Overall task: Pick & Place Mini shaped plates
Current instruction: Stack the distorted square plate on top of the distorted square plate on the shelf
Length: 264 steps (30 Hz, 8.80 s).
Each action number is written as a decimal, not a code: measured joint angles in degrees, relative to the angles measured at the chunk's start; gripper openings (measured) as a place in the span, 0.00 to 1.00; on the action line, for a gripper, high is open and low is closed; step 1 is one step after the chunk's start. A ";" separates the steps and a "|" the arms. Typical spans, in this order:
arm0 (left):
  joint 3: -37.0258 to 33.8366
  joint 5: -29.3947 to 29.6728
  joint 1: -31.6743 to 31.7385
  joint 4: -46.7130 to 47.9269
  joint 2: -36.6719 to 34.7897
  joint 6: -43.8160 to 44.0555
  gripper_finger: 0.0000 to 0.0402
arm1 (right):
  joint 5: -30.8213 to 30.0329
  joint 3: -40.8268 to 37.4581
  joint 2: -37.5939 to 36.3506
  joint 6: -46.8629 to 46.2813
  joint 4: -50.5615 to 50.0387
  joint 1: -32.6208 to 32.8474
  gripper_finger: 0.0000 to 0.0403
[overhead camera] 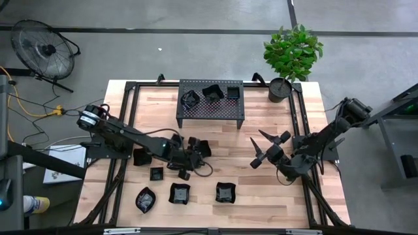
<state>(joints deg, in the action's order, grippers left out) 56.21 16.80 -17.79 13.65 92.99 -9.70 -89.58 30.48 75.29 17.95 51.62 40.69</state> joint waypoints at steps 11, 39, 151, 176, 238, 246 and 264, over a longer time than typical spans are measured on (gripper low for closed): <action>-0.02 6.07 -2.63 -0.14 2.03 2.84 0.30 | 0.46 -0.42 0.02 -1.45 -0.20 -0.02 0.51; 18.05 15.42 -2.44 23.86 17.03 14.50 0.30 | 1.66 -0.35 0.08 -7.32 -5.28 0.70 0.51; 17.94 10.09 0.16 26.82 17.27 17.08 0.01 | 1.69 -0.36 0.04 -9.06 -6.76 0.72 0.51; 24.59 11.67 -2.85 34.10 9.36 13.97 0.00 | 1.69 -0.35 0.04 -10.44 -6.78 0.72 0.51; 52.76 3.37 33.58 41.71 16.02 -0.20 0.00 | 1.49 -0.36 0.04 -13.27 -10.20 0.55 0.51; 52.76 2.03 33.58 43.11 16.02 5.13 0.00 | 1.49 -0.35 0.04 -14.09 -10.27 0.55 0.51; 52.76 1.34 33.56 43.99 16.02 8.11 0.00 | 1.47 -0.35 0.04 -14.11 -10.29 0.55 0.51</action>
<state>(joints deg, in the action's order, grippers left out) 108.97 18.15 15.77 57.65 109.01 -1.59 -88.12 30.13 75.33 3.84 41.32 41.23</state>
